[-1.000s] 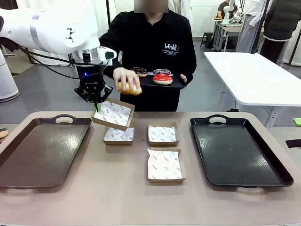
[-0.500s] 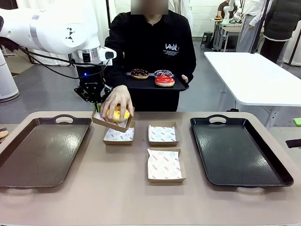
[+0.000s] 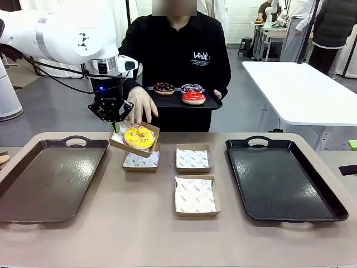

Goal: Individually package the donuts and arrange them on the tray.
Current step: Place the picked Paper togo box on the Handle tray while simultaneously picking up another Paper togo box from the table with the other hand.

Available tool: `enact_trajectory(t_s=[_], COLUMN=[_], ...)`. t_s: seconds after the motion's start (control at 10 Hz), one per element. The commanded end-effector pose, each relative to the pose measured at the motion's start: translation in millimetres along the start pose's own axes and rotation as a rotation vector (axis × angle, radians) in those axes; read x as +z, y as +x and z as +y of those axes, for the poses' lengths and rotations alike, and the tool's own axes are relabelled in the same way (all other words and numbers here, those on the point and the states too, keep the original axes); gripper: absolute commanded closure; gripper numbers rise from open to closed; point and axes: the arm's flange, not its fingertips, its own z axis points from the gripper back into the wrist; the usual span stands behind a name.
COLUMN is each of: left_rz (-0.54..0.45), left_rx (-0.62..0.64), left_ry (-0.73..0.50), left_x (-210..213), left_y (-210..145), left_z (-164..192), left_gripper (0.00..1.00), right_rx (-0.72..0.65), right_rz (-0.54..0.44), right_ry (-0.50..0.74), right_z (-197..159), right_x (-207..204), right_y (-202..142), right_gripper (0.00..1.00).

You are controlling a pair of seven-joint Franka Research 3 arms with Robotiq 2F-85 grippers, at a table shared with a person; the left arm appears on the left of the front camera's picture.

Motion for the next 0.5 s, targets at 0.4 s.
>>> enact_trajectory(t_s=[0.4], left_rz=[-0.003], left_rx=[0.016], left_ry=[-0.004], left_x=[2.3], left_y=[0.8], left_z=[-1.3], left_gripper=[1.00], right_rx=[0.000], right_rz=[0.000], right_ry=[0.000], right_z=[0.0], right_x=[0.0], right_y=[0.0], right_gripper=[0.00])
